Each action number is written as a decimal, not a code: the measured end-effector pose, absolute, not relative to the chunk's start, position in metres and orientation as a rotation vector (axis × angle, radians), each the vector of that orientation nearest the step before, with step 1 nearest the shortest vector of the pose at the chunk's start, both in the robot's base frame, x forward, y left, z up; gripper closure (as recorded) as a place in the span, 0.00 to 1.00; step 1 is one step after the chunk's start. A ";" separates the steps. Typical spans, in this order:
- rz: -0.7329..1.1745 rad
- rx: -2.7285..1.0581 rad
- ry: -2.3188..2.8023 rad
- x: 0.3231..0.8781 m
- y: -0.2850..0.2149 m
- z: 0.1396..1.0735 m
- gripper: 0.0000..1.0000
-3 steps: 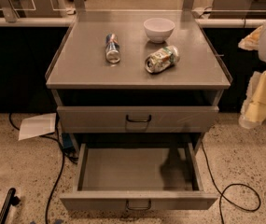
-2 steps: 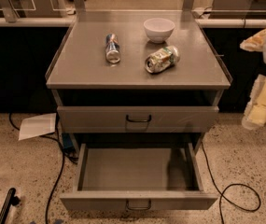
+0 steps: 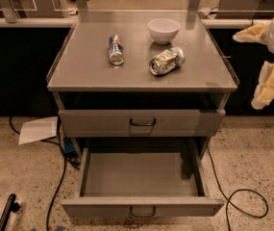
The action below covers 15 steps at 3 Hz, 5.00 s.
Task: Place 7up can into middle drawer
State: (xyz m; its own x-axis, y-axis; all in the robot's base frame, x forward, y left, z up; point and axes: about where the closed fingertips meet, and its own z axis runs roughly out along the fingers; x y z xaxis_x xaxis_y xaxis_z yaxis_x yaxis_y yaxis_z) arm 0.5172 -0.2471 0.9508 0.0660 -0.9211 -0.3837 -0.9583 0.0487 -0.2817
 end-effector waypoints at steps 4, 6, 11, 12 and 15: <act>0.401 -1.751 1.729 0.664 -0.196 0.884 0.00; 0.441 -1.767 1.720 0.694 -0.151 0.875 0.00; 0.456 -1.752 1.614 0.745 -0.142 0.847 0.00; 0.456 -1.752 1.614 0.745 -0.142 0.847 0.19; 0.456 -1.752 1.614 0.745 -0.142 0.847 0.89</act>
Offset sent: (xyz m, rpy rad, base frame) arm 0.1264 -0.0093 -0.0354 0.2593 -0.0021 0.0402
